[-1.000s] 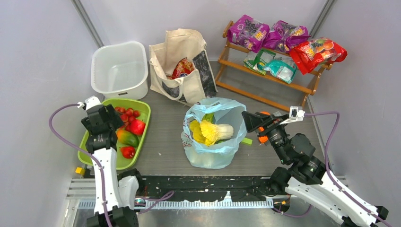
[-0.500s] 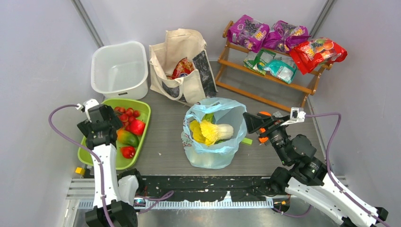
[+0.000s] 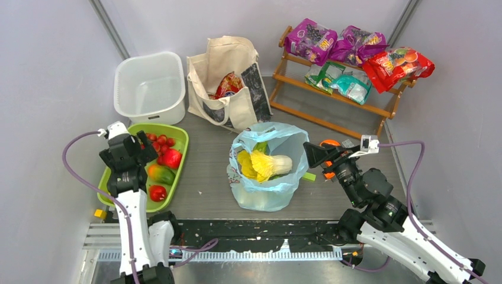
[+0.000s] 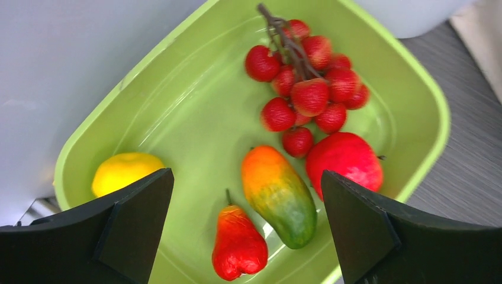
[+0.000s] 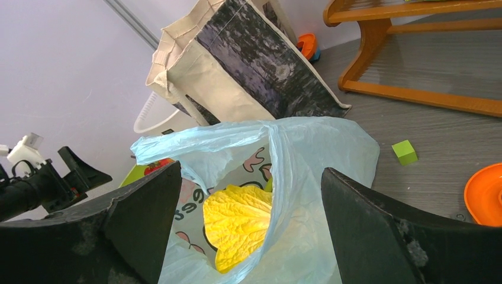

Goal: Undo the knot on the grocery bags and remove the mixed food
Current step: Place the fake fruit in the bin, then pick up the fake vegetable from the takeout bag.

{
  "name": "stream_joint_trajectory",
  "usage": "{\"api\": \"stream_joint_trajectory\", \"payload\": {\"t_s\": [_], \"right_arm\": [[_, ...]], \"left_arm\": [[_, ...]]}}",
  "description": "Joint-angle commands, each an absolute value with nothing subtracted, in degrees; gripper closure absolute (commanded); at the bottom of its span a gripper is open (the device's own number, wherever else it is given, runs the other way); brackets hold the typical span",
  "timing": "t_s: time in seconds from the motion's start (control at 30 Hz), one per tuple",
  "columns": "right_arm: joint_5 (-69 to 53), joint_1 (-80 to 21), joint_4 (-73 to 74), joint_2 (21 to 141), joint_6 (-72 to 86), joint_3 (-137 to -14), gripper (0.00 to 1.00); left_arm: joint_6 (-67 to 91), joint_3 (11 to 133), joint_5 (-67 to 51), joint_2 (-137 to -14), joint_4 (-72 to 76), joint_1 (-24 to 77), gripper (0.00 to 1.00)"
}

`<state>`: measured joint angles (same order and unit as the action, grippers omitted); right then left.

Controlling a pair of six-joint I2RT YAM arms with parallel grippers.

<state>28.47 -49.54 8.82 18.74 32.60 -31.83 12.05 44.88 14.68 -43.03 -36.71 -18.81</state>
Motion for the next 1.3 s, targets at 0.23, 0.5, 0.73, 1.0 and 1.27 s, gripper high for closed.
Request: {"api": "stream_joint_trajectory", "payload": {"t_s": [0.23, 0.5, 0.73, 1.0, 1.27], "right_arm": [[23.16, -49.74, 0.57, 21.01, 23.55, -31.73, 0.02], [8.13, -49.75, -4.86, 25.04, 19.03, -33.95, 0.14], [2.42, -52.11, -1.15, 34.95, 18.98, -39.86, 0.29], [15.69, -58.9, 5.52, 43.75, 21.17, -44.35, 0.32], [20.98, -61.33, 3.65, 50.7, 19.79, -40.86, 0.14]], "left_arm": [[5.75, 53.36, 6.58, -39.13, -34.91, -1.06, 0.03], [4.48, 60.86, -17.35, -41.01, -29.78, 8.91, 0.05], [4.93, 61.24, -34.68, -44.75, -21.59, 18.07, 0.01], [-1.82, 64.8, -28.58, -54.81, -22.71, 33.49, 0.0], [-2.63, 67.49, -15.8, -65.82, -23.05, 40.42, 0.01]]}}
